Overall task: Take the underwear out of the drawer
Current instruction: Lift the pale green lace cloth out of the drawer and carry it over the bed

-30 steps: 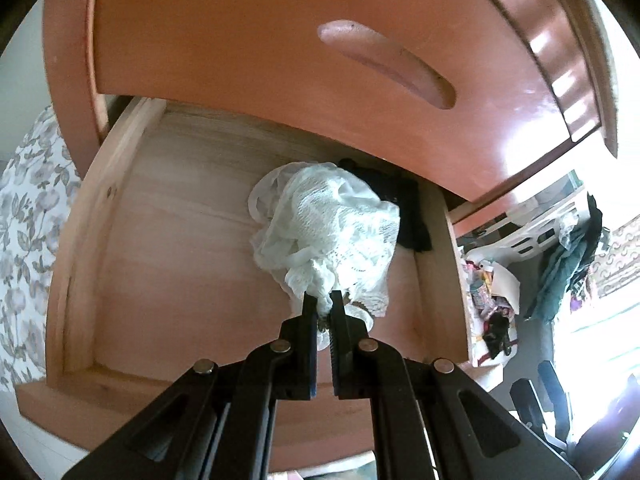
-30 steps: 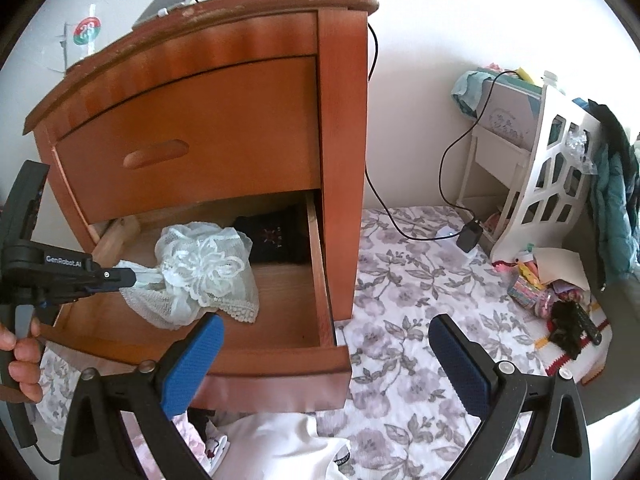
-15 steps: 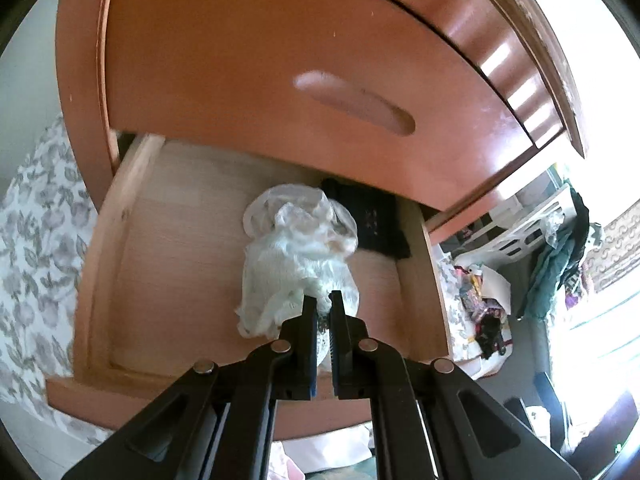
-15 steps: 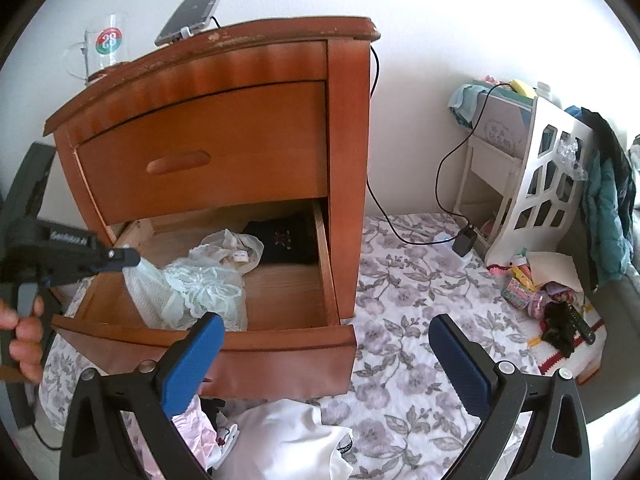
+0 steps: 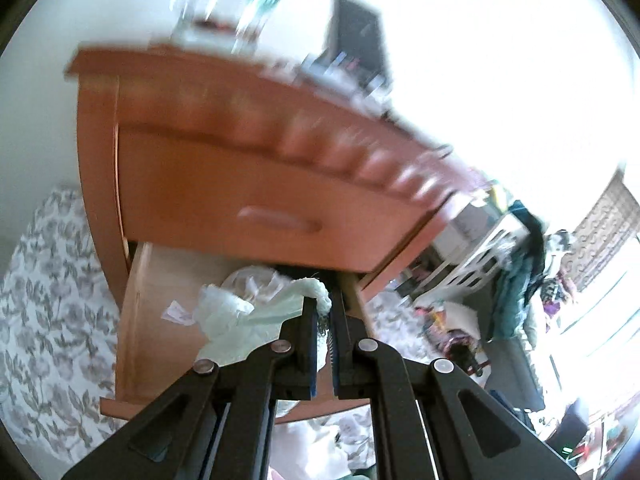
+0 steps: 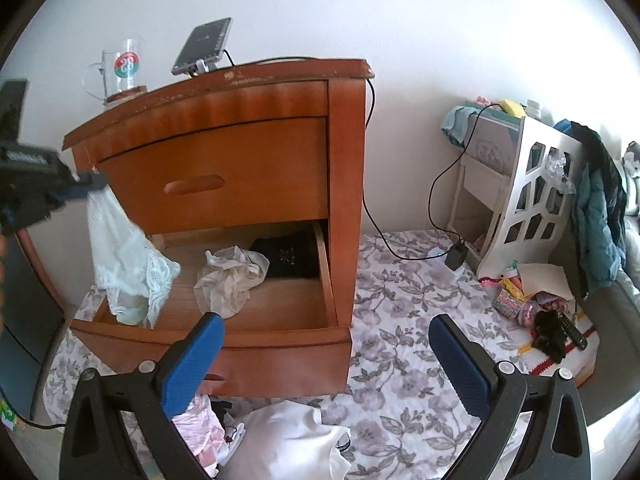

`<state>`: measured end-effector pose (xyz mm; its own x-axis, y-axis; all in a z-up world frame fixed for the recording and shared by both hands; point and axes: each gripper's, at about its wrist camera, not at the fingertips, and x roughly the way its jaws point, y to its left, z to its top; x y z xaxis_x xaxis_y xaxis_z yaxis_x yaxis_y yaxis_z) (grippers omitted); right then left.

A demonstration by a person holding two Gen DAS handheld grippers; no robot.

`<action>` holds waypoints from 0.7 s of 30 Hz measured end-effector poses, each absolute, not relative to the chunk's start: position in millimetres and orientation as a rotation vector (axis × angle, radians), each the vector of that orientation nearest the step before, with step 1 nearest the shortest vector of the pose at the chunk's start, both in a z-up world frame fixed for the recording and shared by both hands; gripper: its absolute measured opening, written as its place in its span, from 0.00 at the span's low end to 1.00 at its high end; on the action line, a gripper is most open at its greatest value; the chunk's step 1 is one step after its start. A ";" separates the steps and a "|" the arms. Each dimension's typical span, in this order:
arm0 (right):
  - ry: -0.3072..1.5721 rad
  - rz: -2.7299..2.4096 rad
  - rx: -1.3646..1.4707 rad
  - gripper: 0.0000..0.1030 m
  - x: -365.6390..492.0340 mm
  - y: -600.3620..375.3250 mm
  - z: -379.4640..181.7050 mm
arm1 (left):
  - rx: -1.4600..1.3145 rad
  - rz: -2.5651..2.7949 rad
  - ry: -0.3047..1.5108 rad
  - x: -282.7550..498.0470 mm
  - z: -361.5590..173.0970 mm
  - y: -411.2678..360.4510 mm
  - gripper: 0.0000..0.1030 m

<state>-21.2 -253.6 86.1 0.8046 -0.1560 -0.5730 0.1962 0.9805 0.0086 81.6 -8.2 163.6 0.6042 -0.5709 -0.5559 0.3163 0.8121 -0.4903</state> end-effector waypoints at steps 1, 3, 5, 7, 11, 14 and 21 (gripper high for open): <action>0.604 -0.187 0.066 1.00 -23.4 -252.0 87.6 | -0.362 -0.538 0.736 73.2 173.6 -5.6 0.04; 0.593 -0.184 0.063 1.00 -28.1 -249.1 91.2 | -0.361 -0.559 0.684 57.2 192.1 0.0 0.04; 0.585 -0.182 0.061 1.00 -32.5 -247.0 94.6 | -0.355 -0.576 0.638 41.1 208.9 4.5 0.04; 0.577 -0.183 0.062 1.00 -36.1 -245.9 97.6 | -0.342 -0.593 0.595 24.9 224.7 6.1 0.04; 0.571 -0.183 0.062 1.00 -43.2 -243.1 101.6 | -0.326 -0.617 0.540 -0.9 246.7 11.7 0.04; 0.565 -0.181 0.057 1.00 -48.3 -239.8 104.0 | -0.313 -0.624 0.520 -14.3 254.5 14.0 0.04; 0.556 -0.178 0.054 1.00 -56.9 -235.9 107.9 | -0.318 -0.632 0.524 -33.7 252.4 23.4 0.04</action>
<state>-56.9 -235.9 107.9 0.8346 -0.1537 -0.5290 0.1827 0.9832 0.0026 -33.7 23.4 252.4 0.6845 -0.6313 -0.3645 0.4752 0.7656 -0.4337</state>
